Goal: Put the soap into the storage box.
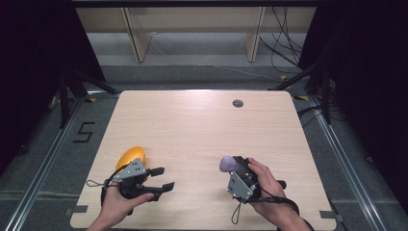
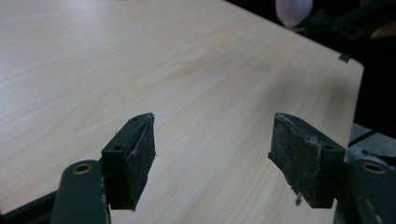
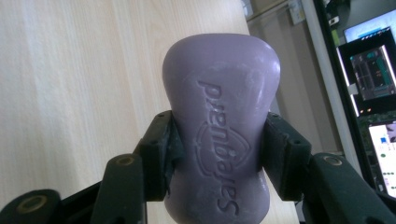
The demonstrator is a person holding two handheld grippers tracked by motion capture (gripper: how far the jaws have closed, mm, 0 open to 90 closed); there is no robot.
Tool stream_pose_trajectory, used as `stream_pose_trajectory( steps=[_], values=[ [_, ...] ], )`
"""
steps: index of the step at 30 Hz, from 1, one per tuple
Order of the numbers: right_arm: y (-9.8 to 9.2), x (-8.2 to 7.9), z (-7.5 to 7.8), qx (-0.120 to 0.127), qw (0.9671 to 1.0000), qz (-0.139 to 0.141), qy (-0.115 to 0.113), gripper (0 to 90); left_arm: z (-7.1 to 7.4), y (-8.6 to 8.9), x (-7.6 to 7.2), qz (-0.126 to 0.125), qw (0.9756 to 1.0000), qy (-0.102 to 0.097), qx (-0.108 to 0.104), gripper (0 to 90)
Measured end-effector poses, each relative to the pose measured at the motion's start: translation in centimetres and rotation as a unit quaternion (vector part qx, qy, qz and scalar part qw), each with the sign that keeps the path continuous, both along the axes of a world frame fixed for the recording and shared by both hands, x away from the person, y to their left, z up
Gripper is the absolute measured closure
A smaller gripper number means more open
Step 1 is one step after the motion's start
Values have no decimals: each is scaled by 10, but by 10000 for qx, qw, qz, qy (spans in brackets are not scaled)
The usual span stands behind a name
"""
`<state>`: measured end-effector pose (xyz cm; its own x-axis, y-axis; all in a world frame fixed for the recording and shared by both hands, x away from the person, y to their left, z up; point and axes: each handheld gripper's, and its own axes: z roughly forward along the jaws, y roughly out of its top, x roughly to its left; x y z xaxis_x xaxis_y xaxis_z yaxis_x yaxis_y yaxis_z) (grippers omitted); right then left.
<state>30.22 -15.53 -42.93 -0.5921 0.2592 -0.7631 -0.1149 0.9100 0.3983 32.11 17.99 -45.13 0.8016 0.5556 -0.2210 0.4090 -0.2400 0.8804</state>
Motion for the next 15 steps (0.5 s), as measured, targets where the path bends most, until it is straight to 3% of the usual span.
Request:
stream_pose_trajectory(
  steps=[1,3,4,6,7,8,9,11,15],
  values=[
    [2,-2,2,-90,9996,221,-120,503,11,-11,3,-25,9999,95,-142,313],
    [3,-4,1,-2,9998,186,-110,503,16,-16,5,-48,9998,93,-180,316],
    [5,-7,1,4,9998,148,-93,503,22,-21,8,-193,9996,17,-183,318],
    [8,-9,2,62,9995,243,-189,503,37,-37,11,-332,9992,-24,-199,331],
    [9,-9,3,-22,9992,311,-255,503,41,-43,12,-404,9990,-31,-202,338],
    [9,-9,3,-22,9992,311,-255,503,41,-43,12,-404,9990,-31,-202,344],
    [10,-11,1,89,9995,221,-206,503,48,-54,14,-568,9980,-17,-269,349],
    [10,-11,3,-23,9990,329,-304,503,53,-67,17,-707,9972,15,-261,354],
    [10,-13,2,60,9991,294,-284,503,56,-87,20,-894,9957,107,-234,367]
  ],
)
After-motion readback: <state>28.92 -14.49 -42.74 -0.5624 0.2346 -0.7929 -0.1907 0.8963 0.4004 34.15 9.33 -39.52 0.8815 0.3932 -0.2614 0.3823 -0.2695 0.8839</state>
